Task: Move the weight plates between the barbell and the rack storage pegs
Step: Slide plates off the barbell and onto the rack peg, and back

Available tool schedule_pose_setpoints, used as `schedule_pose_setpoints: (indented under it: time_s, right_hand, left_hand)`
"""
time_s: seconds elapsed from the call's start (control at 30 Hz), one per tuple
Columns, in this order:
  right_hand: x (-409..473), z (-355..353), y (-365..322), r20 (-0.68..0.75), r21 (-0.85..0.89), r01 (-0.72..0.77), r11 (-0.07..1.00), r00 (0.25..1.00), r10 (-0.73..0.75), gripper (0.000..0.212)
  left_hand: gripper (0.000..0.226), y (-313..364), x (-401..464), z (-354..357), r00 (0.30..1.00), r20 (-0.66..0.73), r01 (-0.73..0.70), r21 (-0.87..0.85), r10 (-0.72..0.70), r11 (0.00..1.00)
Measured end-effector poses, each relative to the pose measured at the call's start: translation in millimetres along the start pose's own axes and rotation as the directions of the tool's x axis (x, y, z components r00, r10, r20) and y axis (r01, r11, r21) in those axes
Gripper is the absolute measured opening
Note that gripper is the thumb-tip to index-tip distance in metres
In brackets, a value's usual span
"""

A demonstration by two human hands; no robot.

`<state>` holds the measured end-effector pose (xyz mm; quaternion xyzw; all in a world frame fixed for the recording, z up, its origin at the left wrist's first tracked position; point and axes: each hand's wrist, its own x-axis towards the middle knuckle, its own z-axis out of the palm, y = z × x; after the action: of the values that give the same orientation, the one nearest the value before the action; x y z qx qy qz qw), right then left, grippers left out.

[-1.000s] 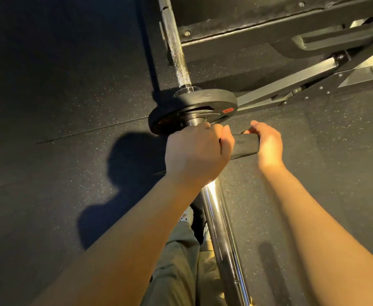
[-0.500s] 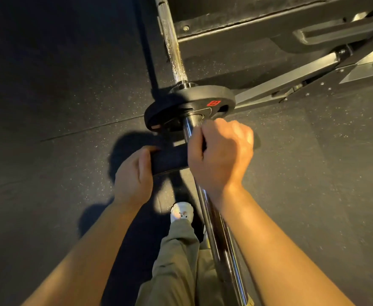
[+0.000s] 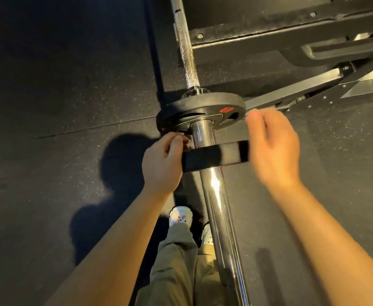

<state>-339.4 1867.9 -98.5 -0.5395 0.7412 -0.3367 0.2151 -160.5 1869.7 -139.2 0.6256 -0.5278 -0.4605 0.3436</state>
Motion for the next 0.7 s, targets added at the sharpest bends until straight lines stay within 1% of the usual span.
schedule_pose_setpoints:
  time_s: [0.03, 0.07, 0.1, 0.13, 0.2, 0.23, 0.3, 0.37, 0.4, 0.43, 0.47, 0.5, 0.53, 0.57, 0.6, 0.63, 0.7]
  right_hand:
    - [12.7, -3.1, 10.3, 0.047, 0.05, -0.185, 0.981, 0.982, 0.183, 0.038]
    - [23.1, -3.6, 19.1, 0.139, 0.077, -0.347, 0.935, 0.932, 0.334, 0.038]
    - [28.5, -1.6, 25.1, 0.238, 0.061, -0.449, 0.891, 0.874, 0.424, 0.036]
    - [27.8, 2.1, 30.2, 0.311, 0.046, -0.5, 0.865, 0.83, 0.464, 0.034]
    - [21.2, 8.5, 36.8, 0.371, -0.012, -0.504, 0.863, 0.8, 0.472, 0.03]
    - [17.0, 8.9, 37.0, 0.367, -0.05, -0.491, 0.87, 0.801, 0.473, 0.027]
    - [10.3, 7.7, 39.5, 0.314, -0.013, -0.545, 0.839, 0.794, 0.52, 0.023]
    - [6.1, 6.7, 34.6, 0.274, 0.054, -0.593, 0.804, 0.783, 0.559, 0.021]
    - [4.9, 7.1, 32.1, 0.258, 0.069, -0.592, 0.803, 0.788, 0.559, 0.021]
    - [3.6, 7.4, 29.1, 0.253, 0.07, -0.58, 0.812, 0.797, 0.548, 0.023]
    - [1.5, 7.3, 25.5, 0.249, 0.07, -0.556, 0.829, 0.814, 0.525, 0.025]
    - [-1.6, 6.9, 21.0, 0.243, 0.054, -0.521, 0.852, 0.834, 0.495, 0.028]
    - [-4.2, 6.8, 16.9, 0.233, 0.033, -0.465, 0.885, 0.865, 0.445, 0.032]
    - [-6.7, 7.9, 13.9, 0.214, 0.017, -0.395, 0.918, 0.899, 0.383, 0.034]
    - [-9.1, 10.2, 10.8, 0.181, -0.019, -0.325, 0.946, 0.929, 0.322, 0.035]
    - [-12.3, 12.7, 7.7, 0.144, -0.072, -0.255, 0.964, 0.954, 0.263, 0.036]
    - [-21.8, 18.0, 0.4, 0.092, -0.204, -0.126, 0.971, 0.985, 0.147, 0.041]
  left_hand:
    - [0.028, -3.5, 0.6, -2.6, 0.999, 0.032, 0.041, -0.058, -0.04, 0.997]
    - [0.027, -8.5, 1.7, -5.4, 0.996, 0.055, 0.077, -0.107, -0.071, 0.991]
    - [0.027, -12.8, 2.8, -8.4, 0.993, 0.07, 0.102, -0.137, -0.093, 0.985]
    - [0.028, -17.8, 2.6, -10.2, 0.992, 0.071, 0.115, -0.125, -0.107, 0.985]
    - [0.03, -22.1, 0.7, -15.4, 0.993, 0.021, 0.121, -0.035, -0.12, 0.992]
    - [0.03, -20.2, -1.4, -17.5, 0.993, -0.019, 0.12, 0.013, -0.12, 0.993]
    - [0.021, -6.4, -6.3, -17.1, 0.994, -0.078, 0.081, 0.076, -0.075, 0.994]
    - [0.019, 15.5, -11.1, -6.3, 0.998, -0.058, 0.005, 0.103, 0.001, 0.995]
    - [0.015, 24.8, -12.8, 3.3, 0.998, -0.032, -0.041, 0.131, 0.046, 0.991]
    - [0.007, 31.6, -13.4, 13.1, 0.995, -0.022, -0.095, 0.195, 0.101, 0.976]
    - [0.011, 35.1, -13.6, 21.6, 0.984, -0.059, -0.144, 0.28, 0.167, 0.949]
    - [0.021, 33.5, -13.3, 26.8, 0.971, -0.11, -0.16, 0.352, 0.211, 0.922]
    - [0.027, 28.5, -12.4, 27.6, 0.962, -0.149, -0.161, 0.364, 0.228, 0.917]
    - [0.029, 21.5, -11.1, 26.3, 0.96, -0.171, -0.153, 0.34, 0.221, 0.928]
    - [0.029, 14.6, -10.9, 22.9, 0.966, -0.163, -0.145, 0.294, 0.199, 0.945]
    - [0.027, 6.8, -11.2, 18.4, 0.977, -0.137, -0.13, 0.223, 0.163, 0.966]
    - [0.024, -8.5, -12.1, 6.9, 0.995, -0.071, -0.071, 0.022, 0.072, 0.997]
